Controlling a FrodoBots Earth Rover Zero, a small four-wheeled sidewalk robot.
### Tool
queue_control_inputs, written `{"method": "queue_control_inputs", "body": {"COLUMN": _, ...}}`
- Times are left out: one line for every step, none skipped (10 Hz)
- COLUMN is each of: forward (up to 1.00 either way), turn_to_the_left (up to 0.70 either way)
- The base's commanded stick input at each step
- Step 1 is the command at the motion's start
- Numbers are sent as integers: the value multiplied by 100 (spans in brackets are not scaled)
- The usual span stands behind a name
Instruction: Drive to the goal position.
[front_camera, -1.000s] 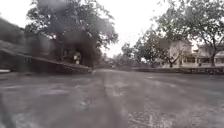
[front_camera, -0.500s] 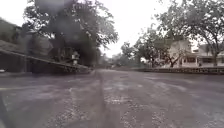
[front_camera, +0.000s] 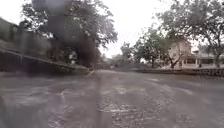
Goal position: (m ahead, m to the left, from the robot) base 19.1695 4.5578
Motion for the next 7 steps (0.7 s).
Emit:
{"method": "queue_control_inputs", "body": {"forward": 70, "turn_to_the_left": 14}}
{"method": "queue_control_inputs", "body": {"forward": 70, "turn_to_the_left": 14}}
{"method": "queue_control_inputs", "body": {"forward": 70, "turn_to_the_left": 14}}
{"method": "queue_control_inputs", "body": {"forward": 70, "turn_to_the_left": 14}}
{"method": "queue_control_inputs", "body": {"forward": 70, "turn_to_the_left": 14}}
{"method": "queue_control_inputs", "body": {"forward": 70, "turn_to_the_left": 0}}
{"method": "queue_control_inputs", "body": {"forward": 70, "turn_to_the_left": 0}}
